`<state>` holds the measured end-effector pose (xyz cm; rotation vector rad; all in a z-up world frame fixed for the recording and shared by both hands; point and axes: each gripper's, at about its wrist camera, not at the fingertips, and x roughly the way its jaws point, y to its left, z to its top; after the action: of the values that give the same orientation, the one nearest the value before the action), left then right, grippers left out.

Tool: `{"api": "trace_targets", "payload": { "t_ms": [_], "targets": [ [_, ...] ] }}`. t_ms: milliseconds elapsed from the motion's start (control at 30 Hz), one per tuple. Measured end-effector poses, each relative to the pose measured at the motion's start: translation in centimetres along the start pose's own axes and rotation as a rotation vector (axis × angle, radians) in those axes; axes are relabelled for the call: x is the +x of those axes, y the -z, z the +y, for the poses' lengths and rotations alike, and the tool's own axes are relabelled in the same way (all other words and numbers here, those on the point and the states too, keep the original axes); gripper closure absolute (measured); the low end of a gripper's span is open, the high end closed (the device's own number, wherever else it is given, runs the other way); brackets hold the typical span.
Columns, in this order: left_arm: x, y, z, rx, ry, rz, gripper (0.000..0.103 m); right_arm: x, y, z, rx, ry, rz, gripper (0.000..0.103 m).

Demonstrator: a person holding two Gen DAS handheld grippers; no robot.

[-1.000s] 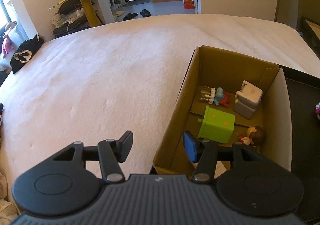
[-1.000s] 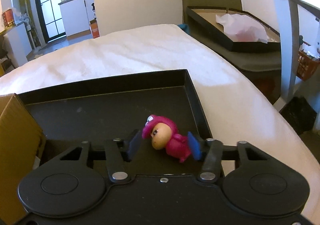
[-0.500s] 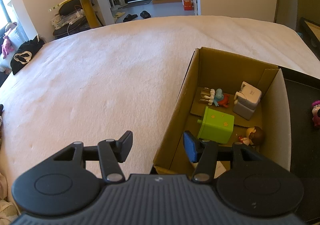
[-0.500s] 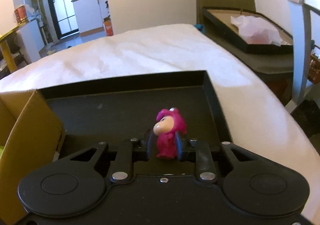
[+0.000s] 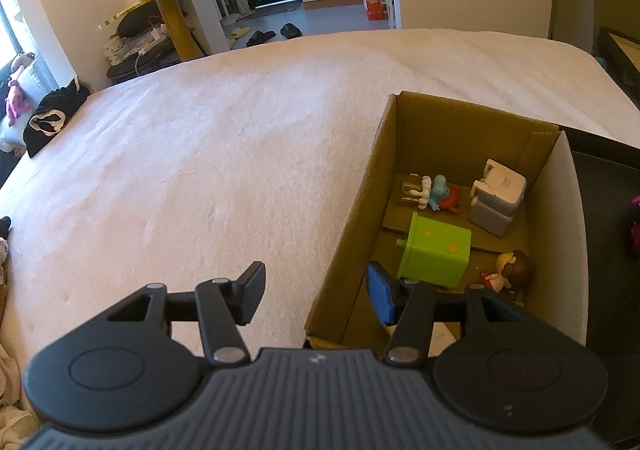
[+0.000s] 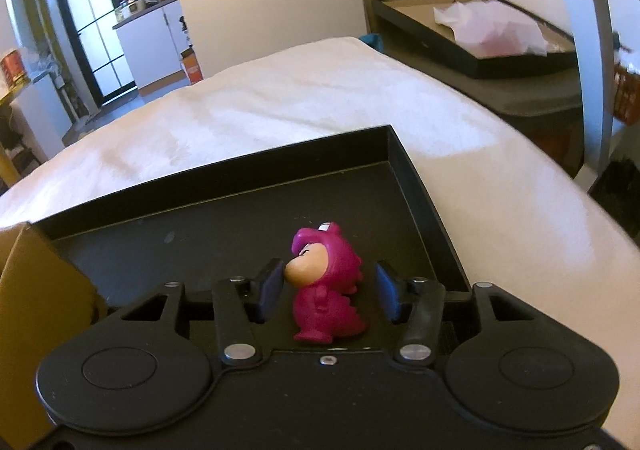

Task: Organize rigid objects
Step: 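Carry the pink figure into the box and open the right gripper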

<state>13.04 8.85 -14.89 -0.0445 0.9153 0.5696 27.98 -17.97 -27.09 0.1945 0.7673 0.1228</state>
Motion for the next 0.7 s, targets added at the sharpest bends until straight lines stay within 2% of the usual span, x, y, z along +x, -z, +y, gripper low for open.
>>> {"api": "trace_targets", "payload": {
  "t_ms": [133,200,300,400,500,700],
  "targets": [
    [0.1,-0.1,0.0,0.002,-0.002,0.002,0.049,0.3,0.2,-0.2,0.017,-0.006,0.006,0.053],
    [0.0,-0.1,0.0,0.001,-0.002,0.000,0.049,0.3,0.2,0.0,0.008,-0.013,0.011,0.060],
    [0.0,-0.1,0.0,0.002,-0.004,-0.004,0.049,0.2,0.1,0.0,0.006,-0.032,0.028,0.060],
    [0.0,0.0,-0.1,0.001,-0.005,0.000,0.049,-0.2,0.0,0.7,-0.049,-0.018,0.028,0.060],
    [0.0,0.0,0.0,-0.005,-0.005,-0.001,0.049,-1.1,-0.3,0.5,-0.020,-0.049,0.017,0.061],
    [-0.1,0.0,0.3,-0.014,0.004,-0.004,0.049,-2.9,-0.9,0.5,-0.028,-0.049,-0.011,0.060]
  ]
}}
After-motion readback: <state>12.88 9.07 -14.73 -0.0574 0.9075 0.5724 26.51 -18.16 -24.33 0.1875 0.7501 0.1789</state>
